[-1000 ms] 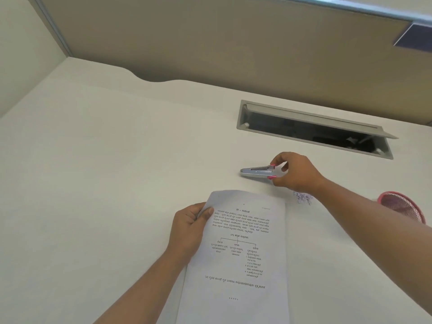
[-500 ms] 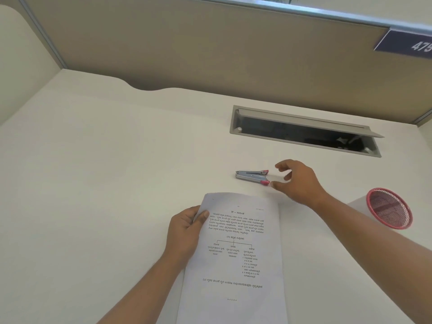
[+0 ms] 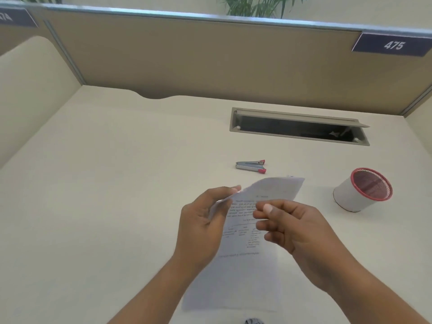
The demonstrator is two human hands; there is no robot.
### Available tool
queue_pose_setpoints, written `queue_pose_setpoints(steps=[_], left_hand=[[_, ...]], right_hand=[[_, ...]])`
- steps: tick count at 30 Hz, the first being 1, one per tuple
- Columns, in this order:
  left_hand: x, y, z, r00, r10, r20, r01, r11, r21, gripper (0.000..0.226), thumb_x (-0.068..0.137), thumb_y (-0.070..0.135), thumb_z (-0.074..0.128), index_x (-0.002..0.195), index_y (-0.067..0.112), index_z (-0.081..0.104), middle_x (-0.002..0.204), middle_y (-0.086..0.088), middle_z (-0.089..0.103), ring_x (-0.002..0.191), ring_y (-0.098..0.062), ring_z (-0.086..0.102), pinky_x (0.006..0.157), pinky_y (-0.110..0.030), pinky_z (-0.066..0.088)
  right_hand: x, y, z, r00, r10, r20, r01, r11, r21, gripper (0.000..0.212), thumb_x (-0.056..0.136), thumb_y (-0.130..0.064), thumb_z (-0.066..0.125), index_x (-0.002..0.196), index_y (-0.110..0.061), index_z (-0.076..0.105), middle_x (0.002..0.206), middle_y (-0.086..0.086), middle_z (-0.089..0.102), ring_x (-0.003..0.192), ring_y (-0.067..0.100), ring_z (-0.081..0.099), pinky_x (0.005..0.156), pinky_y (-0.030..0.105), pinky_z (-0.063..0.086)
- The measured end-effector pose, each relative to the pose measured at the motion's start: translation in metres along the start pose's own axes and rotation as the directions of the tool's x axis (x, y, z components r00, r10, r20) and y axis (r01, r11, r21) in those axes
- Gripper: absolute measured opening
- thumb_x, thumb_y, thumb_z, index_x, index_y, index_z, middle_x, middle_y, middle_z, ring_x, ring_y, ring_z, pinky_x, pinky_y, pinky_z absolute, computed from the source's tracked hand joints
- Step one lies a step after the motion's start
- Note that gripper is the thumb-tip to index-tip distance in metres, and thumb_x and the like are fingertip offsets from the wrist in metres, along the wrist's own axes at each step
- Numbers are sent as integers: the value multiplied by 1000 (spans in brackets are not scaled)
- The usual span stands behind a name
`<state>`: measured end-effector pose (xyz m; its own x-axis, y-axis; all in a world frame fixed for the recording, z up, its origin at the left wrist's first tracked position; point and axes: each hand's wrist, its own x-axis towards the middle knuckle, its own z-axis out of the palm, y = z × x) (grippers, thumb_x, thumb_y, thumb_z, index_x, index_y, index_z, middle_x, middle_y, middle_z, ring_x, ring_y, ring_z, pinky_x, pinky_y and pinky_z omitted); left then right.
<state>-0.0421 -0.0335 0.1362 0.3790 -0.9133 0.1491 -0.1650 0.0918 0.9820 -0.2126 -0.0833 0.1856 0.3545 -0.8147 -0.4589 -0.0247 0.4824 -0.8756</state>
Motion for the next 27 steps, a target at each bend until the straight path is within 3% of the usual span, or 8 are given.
queue_pose_setpoints(steps=[5, 9, 13, 17, 27], left_hand=[[-15, 28, -4, 921, 390, -5, -385, 911, 147, 45, 85, -22, 54, 102, 16, 73, 118, 5, 76, 110, -11, 71, 88, -23, 55], [-21, 44, -8, 835, 550, -17, -533, 817, 223, 24, 94, -1, 52, 97, 6, 76, 116, -8, 73, 108, -14, 72, 87, -21, 55], [-29, 56, -13, 775, 633, -1, -605, 741, 292, 33, 103, 11, 45, 98, 1, 76, 118, -11, 71, 107, -18, 73, 86, -25, 57], [-34, 65, -14, 739, 674, 6, -633, 691, 350, 38, 106, 14, 41, 99, 2, 76, 119, -11, 71, 105, -20, 73, 81, -29, 60], [-40, 69, -11, 741, 672, -8, -637, 706, 310, 27, 104, 10, 43, 105, 8, 70, 120, -8, 69, 109, -15, 71, 89, -22, 55]], right_hand=[[-36, -22, 15, 994, -45, 100, 31, 990, 135, 36, 71, -34, 70, 89, -4, 77, 82, 10, 72, 67, 17, 63, 56, 23, 52], [-51, -32, 18, 985, -121, 127, 103, 985, 141, 34, 70, -32, 70, 89, -5, 77, 77, 9, 70, 63, 15, 60, 52, 22, 49], [-60, -36, 20, 978, -161, 136, 144, 982, 122, 22, 67, -23, 75, 86, -11, 78, 74, 5, 71, 61, 13, 58, 51, 20, 46], [-65, -37, 22, 975, -174, 139, 156, 978, 136, 22, 70, -20, 65, 84, -10, 78, 73, 4, 70, 59, 12, 57, 51, 20, 46], [-71, -35, 24, 969, -179, 170, 148, 973, 178, 32, 68, -26, 69, 93, -8, 77, 86, 9, 69, 67, 12, 55, 53, 21, 45]])
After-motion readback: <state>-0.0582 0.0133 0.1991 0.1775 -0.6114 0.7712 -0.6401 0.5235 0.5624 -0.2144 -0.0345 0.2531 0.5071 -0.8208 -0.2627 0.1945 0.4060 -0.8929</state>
